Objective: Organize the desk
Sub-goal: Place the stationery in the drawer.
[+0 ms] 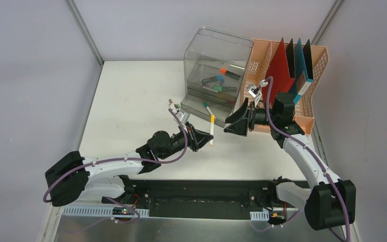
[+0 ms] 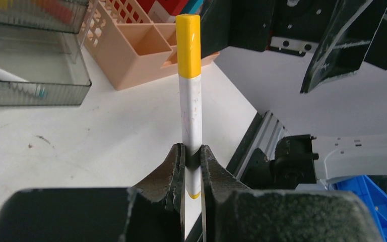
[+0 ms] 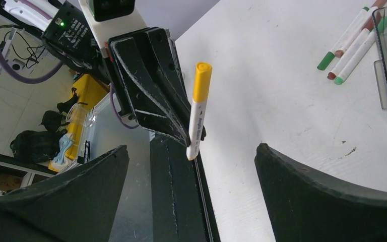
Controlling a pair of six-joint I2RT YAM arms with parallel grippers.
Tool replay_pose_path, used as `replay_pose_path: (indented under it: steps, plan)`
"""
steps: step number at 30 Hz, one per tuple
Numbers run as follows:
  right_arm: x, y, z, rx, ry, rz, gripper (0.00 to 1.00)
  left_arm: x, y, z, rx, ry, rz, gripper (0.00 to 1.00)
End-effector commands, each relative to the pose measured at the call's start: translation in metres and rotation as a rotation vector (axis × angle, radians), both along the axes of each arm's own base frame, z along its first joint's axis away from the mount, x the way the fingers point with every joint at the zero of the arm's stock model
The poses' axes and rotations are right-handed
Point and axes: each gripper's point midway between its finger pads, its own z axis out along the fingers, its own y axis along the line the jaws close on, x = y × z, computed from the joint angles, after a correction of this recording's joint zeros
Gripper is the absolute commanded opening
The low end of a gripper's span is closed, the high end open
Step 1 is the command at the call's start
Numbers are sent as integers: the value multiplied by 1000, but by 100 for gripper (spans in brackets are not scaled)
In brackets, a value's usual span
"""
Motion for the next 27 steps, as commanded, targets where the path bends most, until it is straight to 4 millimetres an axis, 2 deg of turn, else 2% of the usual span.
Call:
replay_pose_path:
  steps: [1, 8, 19, 22, 24, 26, 27]
  plan:
    - [-3, 4, 7, 19, -58, 29, 100, 8, -17, 39, -95, -96, 35, 0]
    - [-3, 6, 1, 11, -57, 26, 93, 6, -38, 36, -103, -92, 22, 0]
    - [-3, 14, -12, -3, -11, 41, 65, 4, -55, 33, -108, -92, 10, 0]
    - [-3, 15, -13, -6, -25, 47, 52, 3, -58, 33, -108, -91, 5, 0]
    - [-3, 16, -15, -8, -30, 49, 38, 3, -59, 32, -104, -90, 1, 0]
    - [-3, 16, -17, -11, -37, 54, 20, 3, -60, 29, -99, -88, 2, 0]
    - [-4, 16, -18, -12, -39, 58, 8, 3, -60, 29, -99, -88, 2, 0]
